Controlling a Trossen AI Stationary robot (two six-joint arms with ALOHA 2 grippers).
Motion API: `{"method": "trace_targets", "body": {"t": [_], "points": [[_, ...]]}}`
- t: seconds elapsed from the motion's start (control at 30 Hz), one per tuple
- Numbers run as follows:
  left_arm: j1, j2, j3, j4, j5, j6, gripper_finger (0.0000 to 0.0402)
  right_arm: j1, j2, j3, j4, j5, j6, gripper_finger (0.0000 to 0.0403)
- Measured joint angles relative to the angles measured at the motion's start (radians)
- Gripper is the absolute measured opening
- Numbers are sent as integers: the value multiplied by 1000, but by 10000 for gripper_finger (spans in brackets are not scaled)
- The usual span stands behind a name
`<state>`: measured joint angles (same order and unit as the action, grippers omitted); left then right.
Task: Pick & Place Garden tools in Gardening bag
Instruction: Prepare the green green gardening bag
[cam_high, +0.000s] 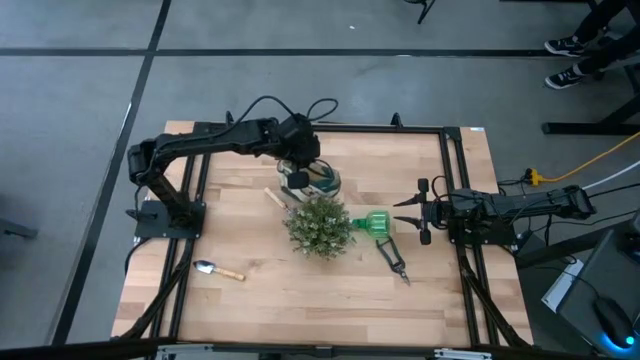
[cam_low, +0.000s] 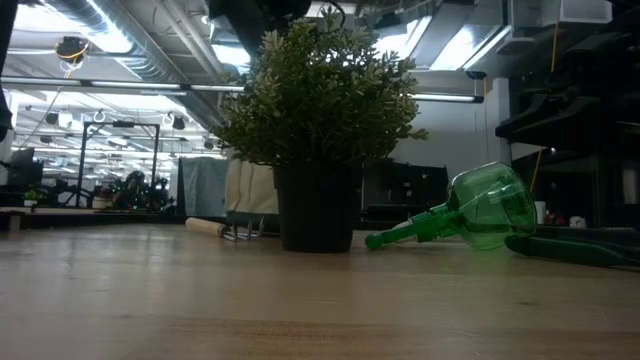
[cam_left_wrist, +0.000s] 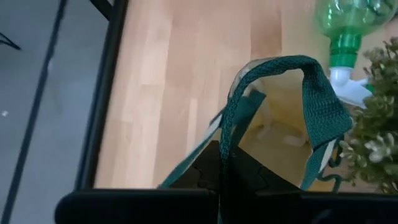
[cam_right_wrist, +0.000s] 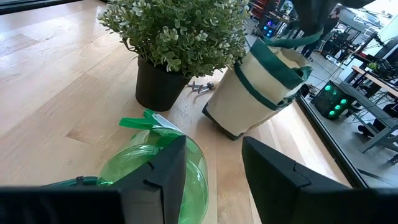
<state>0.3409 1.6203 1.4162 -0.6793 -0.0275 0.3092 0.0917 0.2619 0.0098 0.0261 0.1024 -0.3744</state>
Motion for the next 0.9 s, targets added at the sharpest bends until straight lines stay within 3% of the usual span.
{"method": "trace_targets", "body": {"t": [0.3,0.6,0.9], "points": [[0,0,0,41,-7,-2,5,0,0,0,0,0,0,160],[1,0,0,59,-7,-10,6,-1,0,0,161,299,0,160],[1,0,0,59,-7,-26,5,-1,0,0,265,314,67,160]]}}
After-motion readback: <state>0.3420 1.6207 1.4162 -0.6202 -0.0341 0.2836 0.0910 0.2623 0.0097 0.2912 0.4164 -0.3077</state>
